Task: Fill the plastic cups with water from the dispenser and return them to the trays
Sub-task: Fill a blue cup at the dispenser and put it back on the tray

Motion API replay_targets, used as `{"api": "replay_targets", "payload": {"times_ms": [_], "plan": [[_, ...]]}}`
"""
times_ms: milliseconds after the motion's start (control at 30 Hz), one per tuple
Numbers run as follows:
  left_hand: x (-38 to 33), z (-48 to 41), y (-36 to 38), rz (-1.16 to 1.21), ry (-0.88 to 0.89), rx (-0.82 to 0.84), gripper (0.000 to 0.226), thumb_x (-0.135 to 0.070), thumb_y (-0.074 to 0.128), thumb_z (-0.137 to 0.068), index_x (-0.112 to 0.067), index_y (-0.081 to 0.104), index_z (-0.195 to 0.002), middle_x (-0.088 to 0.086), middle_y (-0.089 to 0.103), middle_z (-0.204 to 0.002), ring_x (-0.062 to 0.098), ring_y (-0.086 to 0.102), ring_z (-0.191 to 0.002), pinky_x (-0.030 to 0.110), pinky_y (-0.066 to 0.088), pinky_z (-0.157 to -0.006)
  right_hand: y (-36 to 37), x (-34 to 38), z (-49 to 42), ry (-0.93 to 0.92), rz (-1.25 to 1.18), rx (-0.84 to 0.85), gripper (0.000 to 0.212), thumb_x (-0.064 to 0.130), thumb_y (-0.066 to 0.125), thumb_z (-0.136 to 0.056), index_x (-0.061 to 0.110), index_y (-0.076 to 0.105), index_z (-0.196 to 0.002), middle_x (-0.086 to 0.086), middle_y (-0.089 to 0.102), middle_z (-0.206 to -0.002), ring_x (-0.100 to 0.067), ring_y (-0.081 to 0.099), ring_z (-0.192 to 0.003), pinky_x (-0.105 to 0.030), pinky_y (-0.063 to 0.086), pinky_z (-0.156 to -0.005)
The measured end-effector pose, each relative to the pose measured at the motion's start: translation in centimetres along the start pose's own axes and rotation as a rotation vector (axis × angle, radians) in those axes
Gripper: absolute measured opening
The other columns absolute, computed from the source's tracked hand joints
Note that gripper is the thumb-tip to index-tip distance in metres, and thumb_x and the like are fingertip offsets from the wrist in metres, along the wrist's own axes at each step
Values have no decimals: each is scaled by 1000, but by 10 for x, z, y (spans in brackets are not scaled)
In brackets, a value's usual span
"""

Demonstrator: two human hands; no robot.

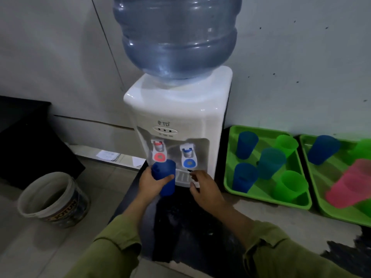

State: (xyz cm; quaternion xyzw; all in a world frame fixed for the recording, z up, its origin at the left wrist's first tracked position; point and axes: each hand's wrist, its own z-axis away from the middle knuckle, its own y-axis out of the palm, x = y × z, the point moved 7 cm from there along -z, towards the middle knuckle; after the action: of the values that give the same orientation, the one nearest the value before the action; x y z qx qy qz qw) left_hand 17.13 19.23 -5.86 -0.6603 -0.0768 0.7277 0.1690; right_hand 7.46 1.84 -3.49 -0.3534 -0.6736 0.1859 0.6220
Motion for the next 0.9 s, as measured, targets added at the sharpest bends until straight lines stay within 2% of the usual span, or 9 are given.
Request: {"api": "replay_targets", "payload": {"times_ms": [67,167,333,433,533,600,733,800,900], "plan": [[-1,-10,-1,33,8,22,59,-14,83,-67,-8,52,-116,13,60,-119,29,58,-108,46,49,-92,4,2,-4,14,13,-18,33,15,53,-89,10,53,-122,-7,56,-118,-17,56,-106,-26,45,-94],[-6,-23,-1,43,57,73,51,-11,83,-67,-13,52,-107,9,60,-111,21,58,-96,35,50,-82,8,6,-7,56,1,-71,32,14,53,-89,11,54,-120,-6,57,-117,-17,57,-105,-28,46,-92],[-11,-46,-3,28,168,168,61,-9,85,-62,-14,50,-112,2,61,-107,16,59,-95,31,51,-82,19,23,-7,83,12,-218,28,13,55,-87,12,57,-114,-4,62,-108,-17,59,-99,-27,48,-85],[-5,-57,-5,52,187,238,66,-4,85,-60,-22,47,-111,-12,60,-100,0,58,-89,13,49,-73,27,36,-13,110,36,-269,27,17,55,-87,15,58,-114,-1,64,-100,-10,59,-85,-21,45,-74],[-2,-64,-6,60,211,284,68,-1,83,-61,-23,45,-111,-20,57,-99,-9,55,-89,6,48,-67,31,45,-25,163,11,-272,27,24,56,-89,18,57,-115,1,65,-88,-8,58,-72,-19,42,-65],[0,-68,-6,54,230,303,66,2,82,-60,-21,46,-110,-19,57,-99,-9,56,-88,4,47,-67,32,53,-35,175,2,-269,27,28,55,-90,18,58,-115,-1,66,-83,-13,61,-74,-23,44,-65],[-1,-69,-7,46,292,314,58,6,78,-63,-16,49,-109,-17,57,-98,-10,55,-88,2,45,-68,31,64,-60,216,76,-251,28,34,50,-93,16,61,-112,-8,69,-93,-23,63,-86,-28,44,-68],[-1,-68,-7,40,294,320,57,3,79,-65,-19,50,-109,-19,57,-98,-11,56,-86,3,45,-69,35,64,-73,292,116,-196,29,37,48,-93,15,62,-107,-10,69,-96,-25,63,-88,-32,47,-72],[0,-68,-6,46,276,334,56,1,79,-66,-26,50,-105,-22,58,-96,-12,60,-83,4,46,-67,43,61,-83,391,140,-130,27,36,48,-92,12,61,-95,-11,67,-97,-27,62,-91,-31,43,-68]]}}
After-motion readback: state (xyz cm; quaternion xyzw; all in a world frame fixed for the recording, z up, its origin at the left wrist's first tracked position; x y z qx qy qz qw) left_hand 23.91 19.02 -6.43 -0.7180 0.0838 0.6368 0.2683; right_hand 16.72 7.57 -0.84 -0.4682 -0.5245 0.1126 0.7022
